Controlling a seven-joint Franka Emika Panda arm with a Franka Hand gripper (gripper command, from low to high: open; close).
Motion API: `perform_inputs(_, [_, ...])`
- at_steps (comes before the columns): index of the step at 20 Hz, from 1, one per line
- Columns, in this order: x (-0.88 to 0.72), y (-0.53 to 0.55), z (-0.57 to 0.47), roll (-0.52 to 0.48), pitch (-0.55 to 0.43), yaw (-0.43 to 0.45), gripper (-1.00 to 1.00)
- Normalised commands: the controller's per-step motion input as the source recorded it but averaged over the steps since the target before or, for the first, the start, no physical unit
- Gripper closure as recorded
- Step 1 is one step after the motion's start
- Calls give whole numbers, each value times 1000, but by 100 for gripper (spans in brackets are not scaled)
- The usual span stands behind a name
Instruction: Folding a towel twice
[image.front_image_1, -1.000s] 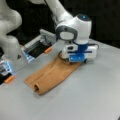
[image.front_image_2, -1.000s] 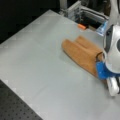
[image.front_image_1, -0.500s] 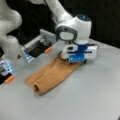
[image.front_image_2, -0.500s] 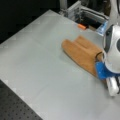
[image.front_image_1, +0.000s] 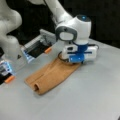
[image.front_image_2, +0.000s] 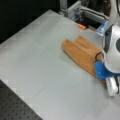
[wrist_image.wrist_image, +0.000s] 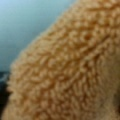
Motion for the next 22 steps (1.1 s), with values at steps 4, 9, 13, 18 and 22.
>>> perform_inputs(4, [-1, 46, -132, -192, -117, -15, 100])
perform_inputs(9, [-29, 20, -76, -190, -86, 31, 100])
perform_inputs(13, [-117, -107, 62, -174, -42, 159, 100])
perform_inputs(18, [-148, -381, 141, -76, -4, 433, 100])
perform_inputs(22, [-191, -477, 169, 86, 68, 329, 100])
